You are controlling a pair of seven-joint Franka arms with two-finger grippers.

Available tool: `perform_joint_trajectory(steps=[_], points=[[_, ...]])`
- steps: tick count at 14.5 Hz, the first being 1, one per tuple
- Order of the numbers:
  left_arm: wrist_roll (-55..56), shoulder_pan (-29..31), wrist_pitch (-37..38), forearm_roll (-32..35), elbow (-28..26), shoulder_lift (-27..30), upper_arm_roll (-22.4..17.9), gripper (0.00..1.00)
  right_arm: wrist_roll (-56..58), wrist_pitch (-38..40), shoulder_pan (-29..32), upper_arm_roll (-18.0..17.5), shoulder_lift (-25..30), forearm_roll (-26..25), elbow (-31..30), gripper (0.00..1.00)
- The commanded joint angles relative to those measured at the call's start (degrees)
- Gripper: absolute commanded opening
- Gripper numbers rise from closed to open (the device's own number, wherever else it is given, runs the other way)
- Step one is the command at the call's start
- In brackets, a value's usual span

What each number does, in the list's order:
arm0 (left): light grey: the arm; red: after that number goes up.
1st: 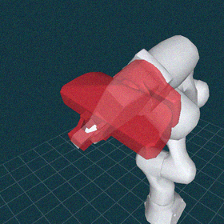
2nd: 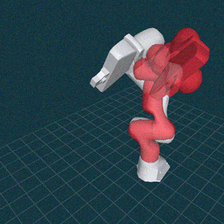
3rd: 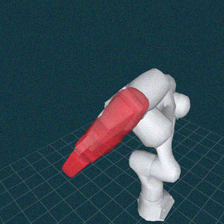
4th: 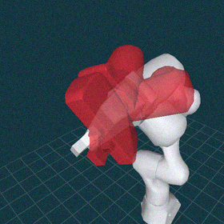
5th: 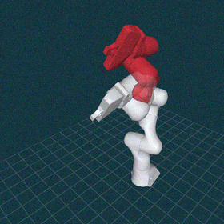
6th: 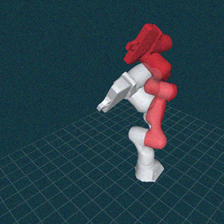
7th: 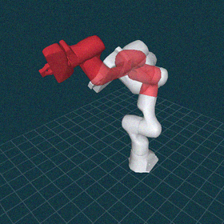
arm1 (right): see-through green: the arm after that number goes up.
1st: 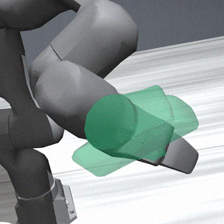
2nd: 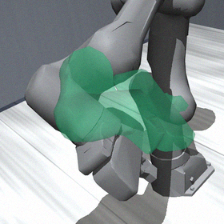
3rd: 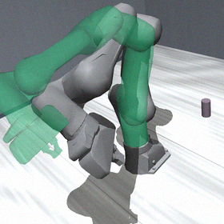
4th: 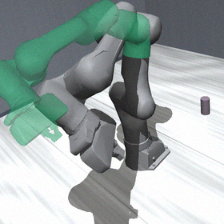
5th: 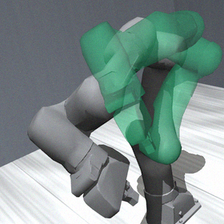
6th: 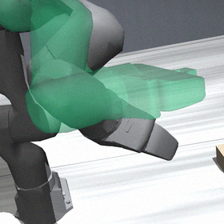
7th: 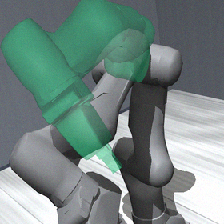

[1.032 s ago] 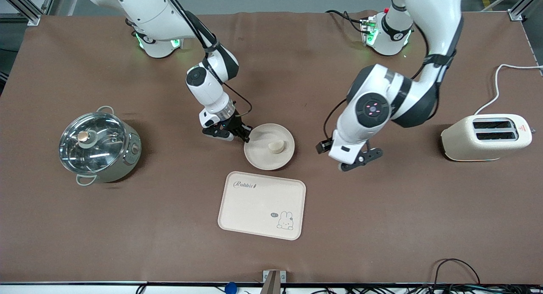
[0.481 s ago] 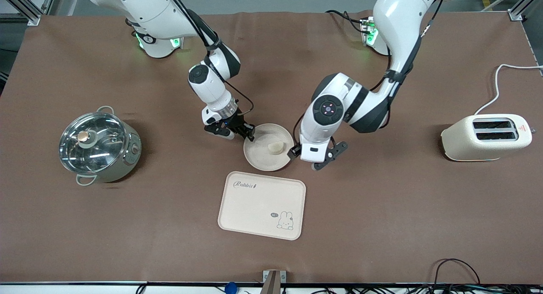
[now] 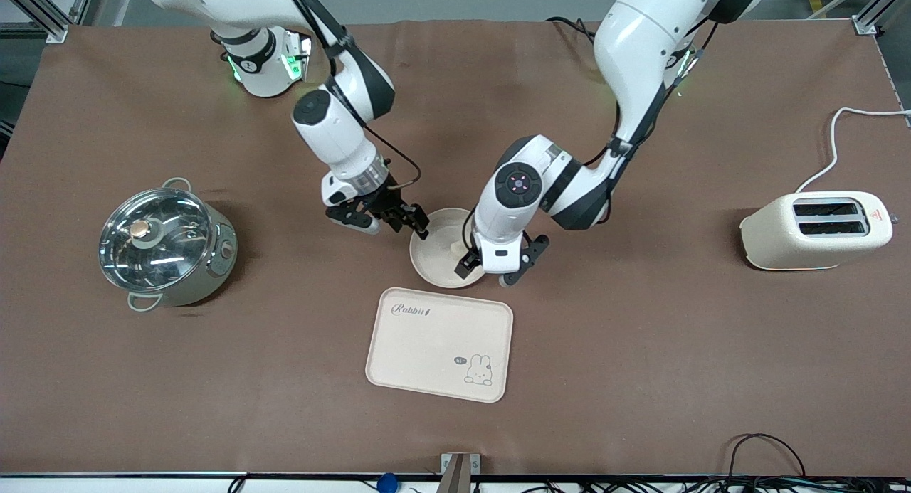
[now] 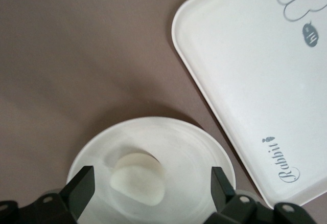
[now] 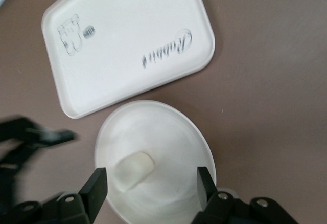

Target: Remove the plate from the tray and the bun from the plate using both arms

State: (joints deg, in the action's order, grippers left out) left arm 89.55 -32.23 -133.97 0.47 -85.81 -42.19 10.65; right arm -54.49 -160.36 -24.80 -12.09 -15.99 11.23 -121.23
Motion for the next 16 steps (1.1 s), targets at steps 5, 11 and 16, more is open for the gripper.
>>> perform_joint_trajectory(steps=[5, 11, 16], points=[[11.68, -3.54, -2.7, -0.12, 1.61, -4.22, -0.71, 0.99, 9.65, 21.39, 15.19, -0.3, 8.95, 0.2, 9.87, 1.0], [15.39, -4.6, -2.26, -0.03, 0.99, -5.27, -0.98, 0.98, 27.83, 51.88, 31.37, -0.3, 11.95, 0.2, 26.28, 1.0], [15.47, -4.51, -2.0, -0.03, 0.99, -6.33, -1.33, 0.78, 46.56, 58.3, 39.82, -0.21, 13.18, -3.91, 29.99, 1.0]])
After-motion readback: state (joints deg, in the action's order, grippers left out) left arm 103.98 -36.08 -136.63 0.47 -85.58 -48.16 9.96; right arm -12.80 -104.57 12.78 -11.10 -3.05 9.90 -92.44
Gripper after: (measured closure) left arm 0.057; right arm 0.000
